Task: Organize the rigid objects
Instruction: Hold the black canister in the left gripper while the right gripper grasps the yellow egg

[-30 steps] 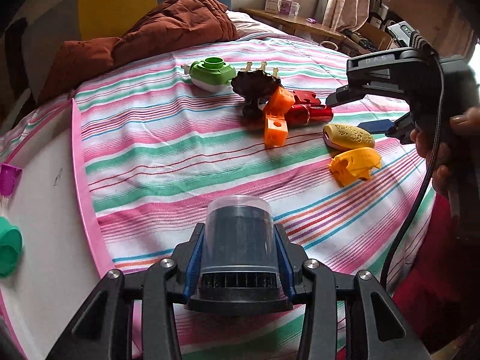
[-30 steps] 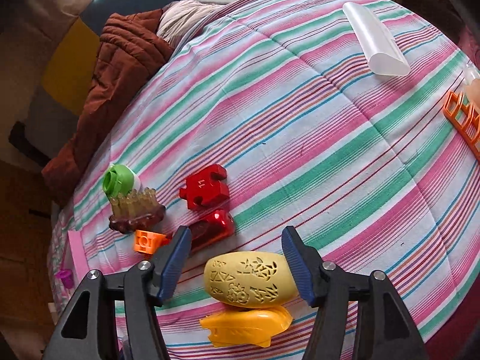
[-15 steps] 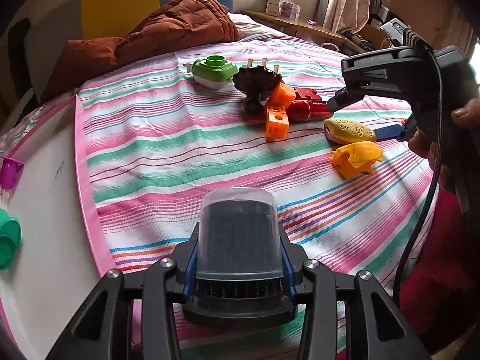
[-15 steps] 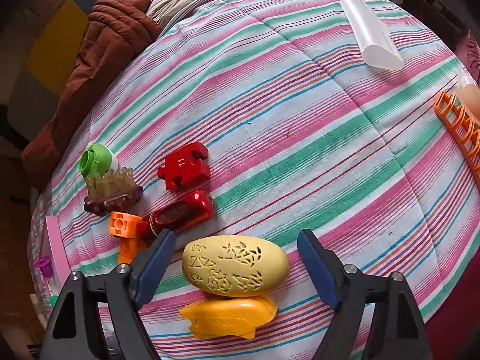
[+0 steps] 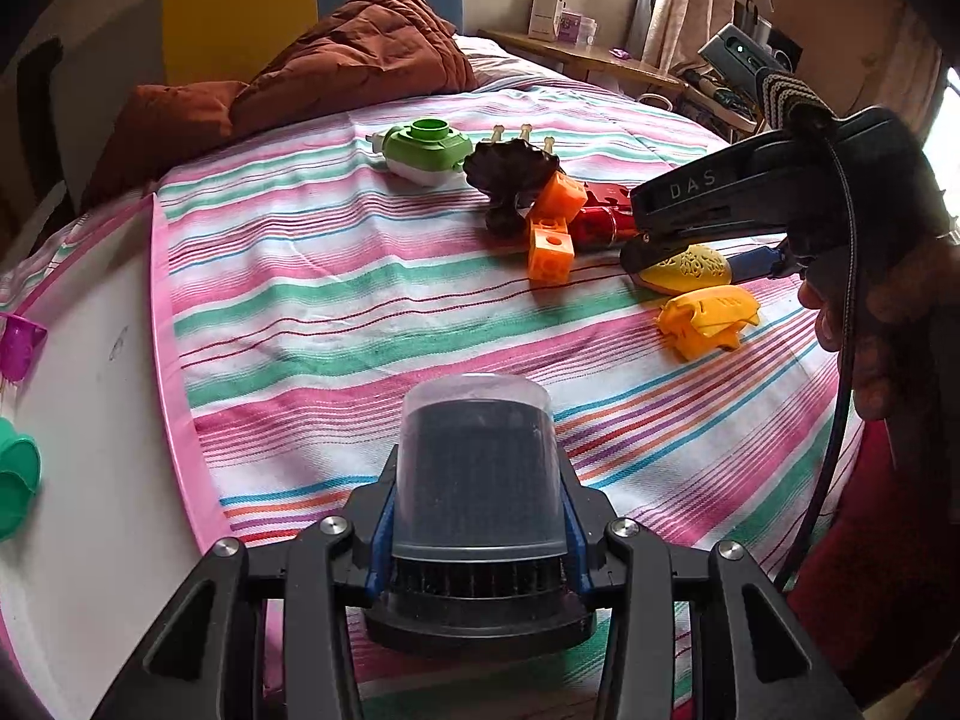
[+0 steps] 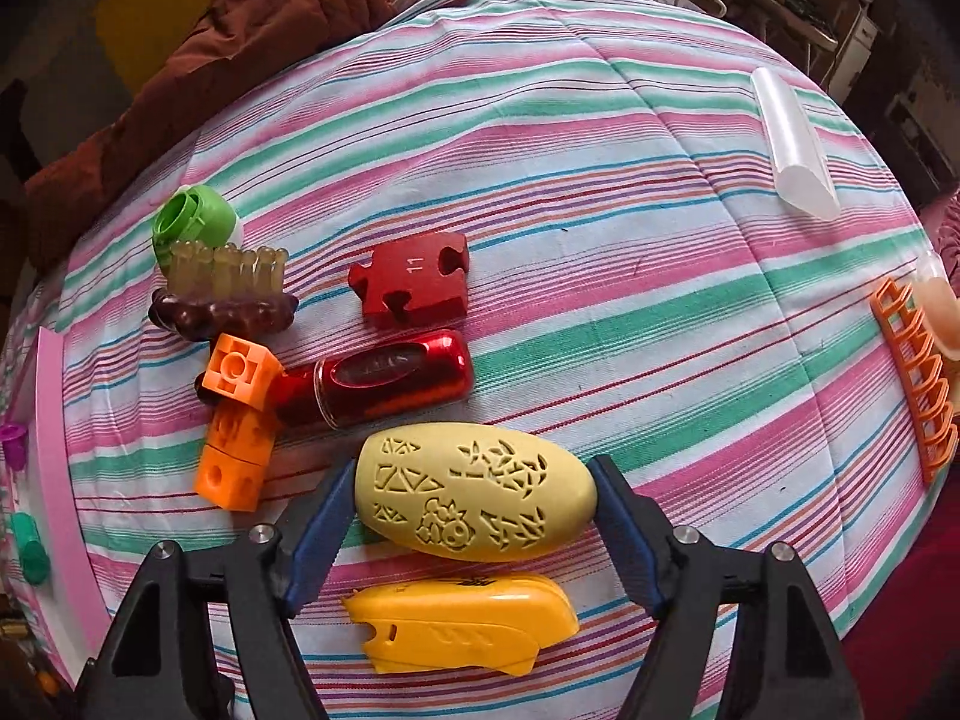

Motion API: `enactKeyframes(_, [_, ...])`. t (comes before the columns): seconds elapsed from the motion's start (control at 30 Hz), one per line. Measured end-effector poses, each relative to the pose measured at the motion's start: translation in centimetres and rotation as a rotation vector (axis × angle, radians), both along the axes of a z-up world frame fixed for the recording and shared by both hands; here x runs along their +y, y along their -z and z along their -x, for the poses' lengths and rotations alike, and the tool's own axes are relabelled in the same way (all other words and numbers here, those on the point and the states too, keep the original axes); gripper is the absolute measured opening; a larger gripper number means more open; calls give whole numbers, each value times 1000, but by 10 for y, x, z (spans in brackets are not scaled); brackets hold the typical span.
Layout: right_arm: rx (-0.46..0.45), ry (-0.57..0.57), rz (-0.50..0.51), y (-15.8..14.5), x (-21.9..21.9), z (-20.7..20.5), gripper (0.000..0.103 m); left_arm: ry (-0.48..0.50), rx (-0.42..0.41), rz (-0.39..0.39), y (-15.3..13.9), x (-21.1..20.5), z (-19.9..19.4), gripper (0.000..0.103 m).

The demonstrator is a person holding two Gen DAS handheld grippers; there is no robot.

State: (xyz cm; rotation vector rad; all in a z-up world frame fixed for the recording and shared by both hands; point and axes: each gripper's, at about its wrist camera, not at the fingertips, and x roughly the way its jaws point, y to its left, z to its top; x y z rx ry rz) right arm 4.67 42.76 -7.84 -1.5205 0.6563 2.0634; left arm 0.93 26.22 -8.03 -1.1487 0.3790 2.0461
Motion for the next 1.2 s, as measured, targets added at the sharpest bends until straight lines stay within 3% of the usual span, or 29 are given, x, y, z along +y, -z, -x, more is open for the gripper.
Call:
enactKeyframes(0.23, [-25,-35,-16,5,-3,4,78,-12,5,-13,-8,-5,-3,44])
enactKeyframes(0.5, [-31,-50,-33,7,-2,3,78,-28,133,-60,-52,-20,-17,44])
enactKeyframes(0.77, [-36,-48,-33,9,3,1,79,-103,248,-86,-93,-52,-17,44])
enactKeyframes(1.2, [-43,-76,-79,9,9,-7,78,-243,330,-55,-114,-104,-11,44])
